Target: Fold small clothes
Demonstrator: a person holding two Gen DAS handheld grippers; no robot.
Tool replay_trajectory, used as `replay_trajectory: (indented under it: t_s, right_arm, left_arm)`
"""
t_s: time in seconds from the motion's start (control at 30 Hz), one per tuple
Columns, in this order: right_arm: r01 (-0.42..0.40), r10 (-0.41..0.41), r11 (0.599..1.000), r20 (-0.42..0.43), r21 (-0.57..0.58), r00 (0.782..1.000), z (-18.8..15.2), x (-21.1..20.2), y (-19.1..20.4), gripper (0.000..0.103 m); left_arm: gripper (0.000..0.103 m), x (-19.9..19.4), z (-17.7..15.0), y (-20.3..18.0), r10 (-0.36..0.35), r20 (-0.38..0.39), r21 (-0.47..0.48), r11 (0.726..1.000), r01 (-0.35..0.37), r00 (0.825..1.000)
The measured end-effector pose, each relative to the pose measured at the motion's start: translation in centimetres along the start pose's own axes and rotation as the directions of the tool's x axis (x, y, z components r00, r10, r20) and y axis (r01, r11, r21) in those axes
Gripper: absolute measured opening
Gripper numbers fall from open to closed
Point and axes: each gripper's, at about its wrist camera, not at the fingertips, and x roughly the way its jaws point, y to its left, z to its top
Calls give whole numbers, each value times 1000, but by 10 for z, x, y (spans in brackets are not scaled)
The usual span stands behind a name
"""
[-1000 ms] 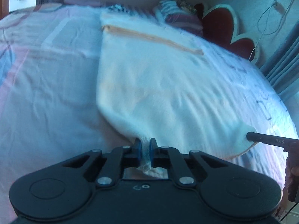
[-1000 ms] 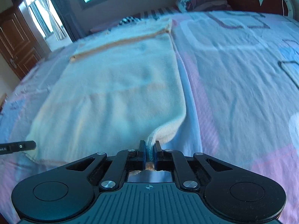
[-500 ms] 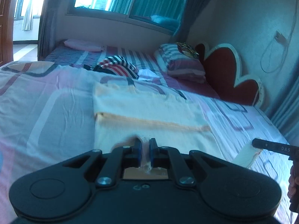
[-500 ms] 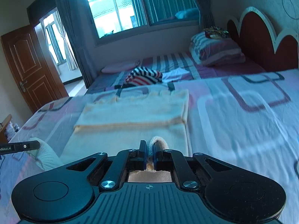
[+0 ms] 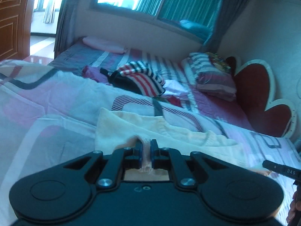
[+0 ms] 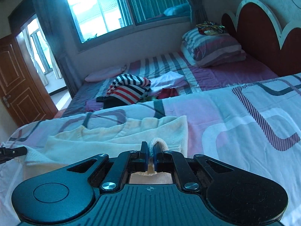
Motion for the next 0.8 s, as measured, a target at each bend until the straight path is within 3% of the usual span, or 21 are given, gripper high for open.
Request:
replay_trajectory:
  t_s: [0.1,0.17,0.2,0.27,0.3,0.33,0.47,0.6,0.67,0.73,0.8]
  right_arm:
    - [28,-28,1000,-21,-7,999,-2,25,-9,5]
    - [40,-40,999,-20,-13,999,-5,34,-13,6]
    - [38,-38,999,-9,-13,999,-6,36,-16,10]
    - [40,-40,999,19,-21,999,-5,35,-20,41]
    - [48,-47,998,43,-27,998,-4,32,-21,68]
    - [57,-54,998,75,-37,996,-3,27,-22,71]
    - [8,-3,996,55,-86,998,3,24,-25,70]
    - [-2,3,991,8,-136,1000,-2,34,-19,70]
    - [-3,1,991,-14,-137,1000,-7,43,-18,64]
    - [-16,11,991,-41,-130,999,-7,52,-18,48]
    - [-25,18,991,-54,-131,998,-7,59,-20,48]
  left_arm:
    - [9,26,2,4,33,-41,-7,999,-33,999]
    - [20,37,1,7,53,-68,-7,999,-54,996]
    - [30,38,2,9,65,-67,-9,998,-66,996]
    - [57,35,3,15,56,-54,-21,998,-57,997]
    - [78,30,4,19,60,-38,-31,998,-61,998]
    - [81,25,5,21,55,-13,-29,998,-55,998]
    - [77,23,9,22,8,-33,65,998,-6,999]
    - [72,40,2,10,21,-73,209,978,-6,997]
    - [70,50,-1,6,25,-97,224,975,-2,995]
    - [67,60,-2,6,42,-110,226,974,-17,993]
    - [65,66,-2,10,51,-119,218,976,-24,992]
